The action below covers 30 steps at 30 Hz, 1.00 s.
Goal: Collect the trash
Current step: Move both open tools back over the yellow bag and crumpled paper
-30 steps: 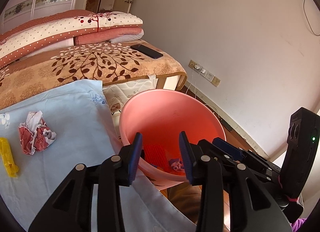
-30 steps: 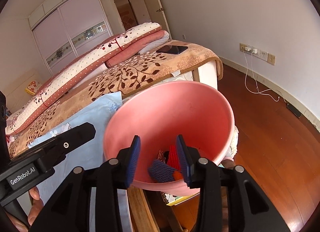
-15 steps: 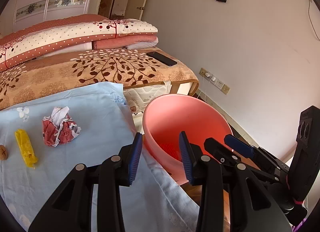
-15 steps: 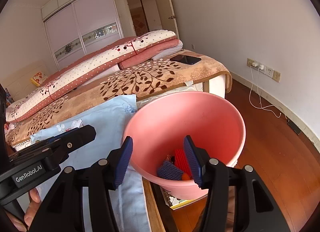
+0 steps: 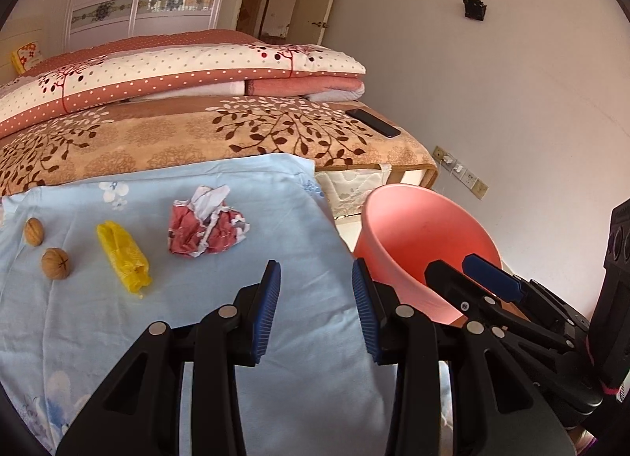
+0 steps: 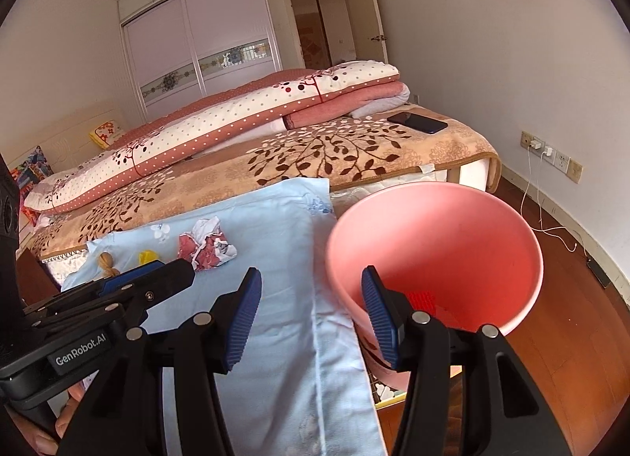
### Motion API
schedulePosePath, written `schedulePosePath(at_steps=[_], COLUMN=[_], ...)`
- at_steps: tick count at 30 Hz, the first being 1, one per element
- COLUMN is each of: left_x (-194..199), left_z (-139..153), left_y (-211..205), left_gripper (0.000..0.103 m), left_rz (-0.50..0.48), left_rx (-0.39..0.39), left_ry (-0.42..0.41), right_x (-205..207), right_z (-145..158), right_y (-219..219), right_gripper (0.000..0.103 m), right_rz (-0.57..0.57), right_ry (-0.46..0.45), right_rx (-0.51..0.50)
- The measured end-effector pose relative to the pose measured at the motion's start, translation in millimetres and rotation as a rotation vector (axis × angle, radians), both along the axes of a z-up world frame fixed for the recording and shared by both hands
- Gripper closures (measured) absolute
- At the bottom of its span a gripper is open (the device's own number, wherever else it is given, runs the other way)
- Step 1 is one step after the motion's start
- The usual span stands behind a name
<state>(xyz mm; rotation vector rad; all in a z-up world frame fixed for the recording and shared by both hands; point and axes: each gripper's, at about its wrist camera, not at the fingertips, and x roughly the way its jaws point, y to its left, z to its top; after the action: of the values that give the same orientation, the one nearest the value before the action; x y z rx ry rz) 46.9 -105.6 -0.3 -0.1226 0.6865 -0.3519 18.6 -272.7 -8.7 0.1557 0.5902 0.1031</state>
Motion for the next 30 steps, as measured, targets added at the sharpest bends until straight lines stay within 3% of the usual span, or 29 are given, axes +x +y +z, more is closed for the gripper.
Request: schedulePosePath(at_steps=[10,30], left_x=[-3,1], left_z=[-13,-29], left_y=[38,65], left_gripper=[0.065,0.065], left_rz=[0.120,0.183], left_rx=[0.022,0.000], left_ry=[0.015,0.069], right_x=[0,11], right_z=[-12,-21], right_y=[34,53], right_gripper=[0.050,0.048], right_rz=[0.065,0.109], right_ry=[0.019,0.057], right_rx=[-0.025,-0.061])
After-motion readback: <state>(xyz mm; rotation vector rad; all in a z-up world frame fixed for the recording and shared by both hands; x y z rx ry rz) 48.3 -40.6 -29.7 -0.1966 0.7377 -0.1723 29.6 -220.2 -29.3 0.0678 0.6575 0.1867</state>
